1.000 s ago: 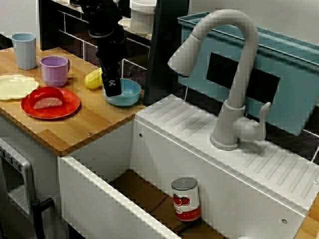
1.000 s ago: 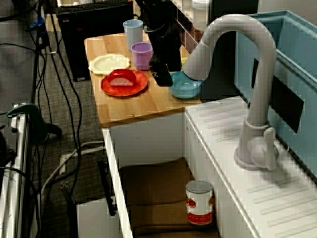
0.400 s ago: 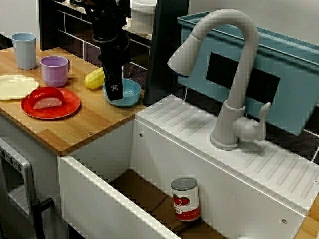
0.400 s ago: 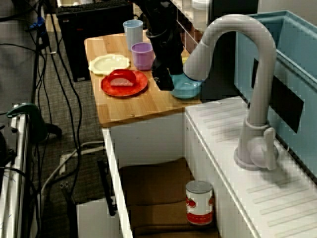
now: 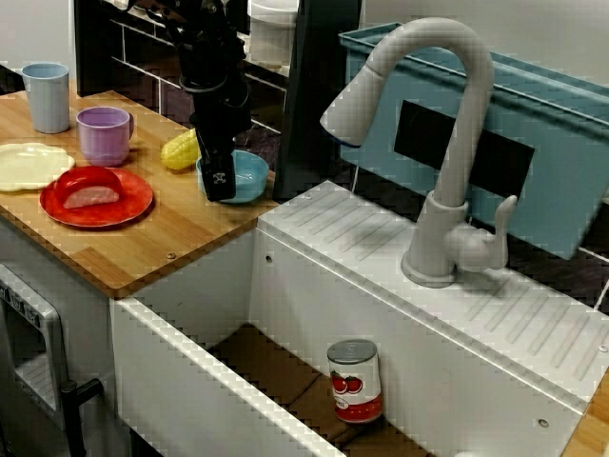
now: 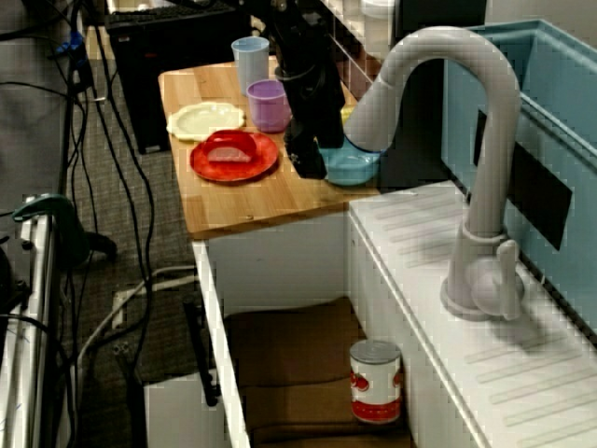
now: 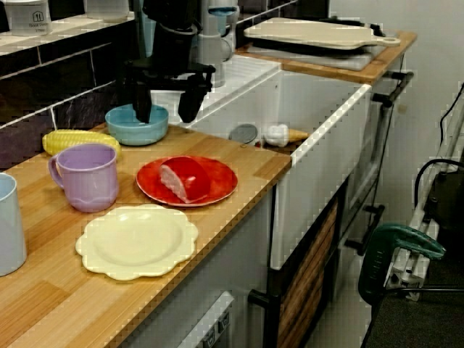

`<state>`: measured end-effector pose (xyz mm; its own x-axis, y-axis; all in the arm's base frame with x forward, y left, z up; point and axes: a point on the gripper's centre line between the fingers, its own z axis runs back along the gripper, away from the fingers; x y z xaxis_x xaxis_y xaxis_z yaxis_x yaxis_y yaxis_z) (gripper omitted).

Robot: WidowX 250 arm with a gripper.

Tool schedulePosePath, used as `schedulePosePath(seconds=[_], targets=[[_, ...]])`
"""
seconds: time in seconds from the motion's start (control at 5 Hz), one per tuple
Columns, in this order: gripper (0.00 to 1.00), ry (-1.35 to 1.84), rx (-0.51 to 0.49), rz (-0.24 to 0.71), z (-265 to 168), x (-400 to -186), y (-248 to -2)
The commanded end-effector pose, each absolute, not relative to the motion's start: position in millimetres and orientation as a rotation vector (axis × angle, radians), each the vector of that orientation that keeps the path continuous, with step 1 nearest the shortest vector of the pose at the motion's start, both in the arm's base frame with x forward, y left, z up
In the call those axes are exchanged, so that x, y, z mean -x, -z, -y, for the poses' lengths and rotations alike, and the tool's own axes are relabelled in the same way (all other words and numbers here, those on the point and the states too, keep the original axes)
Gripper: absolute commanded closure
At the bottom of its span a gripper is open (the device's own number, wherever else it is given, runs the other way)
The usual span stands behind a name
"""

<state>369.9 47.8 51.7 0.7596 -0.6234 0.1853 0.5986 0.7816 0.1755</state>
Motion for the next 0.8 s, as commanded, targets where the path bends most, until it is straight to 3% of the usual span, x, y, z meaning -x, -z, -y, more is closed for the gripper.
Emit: schedulePosePath(seconds=[0.0, 0.2, 0.6], targets=[[0.0, 0.649, -0.124, 0.253, -41.5, -377.6, -63.9], [1.0, 0.634, -0.116, 0.261, -42.4, -377.4, -65.2], [1.0, 0.636, -0.111, 0.247, -43.1, -374.5, -71.5]])
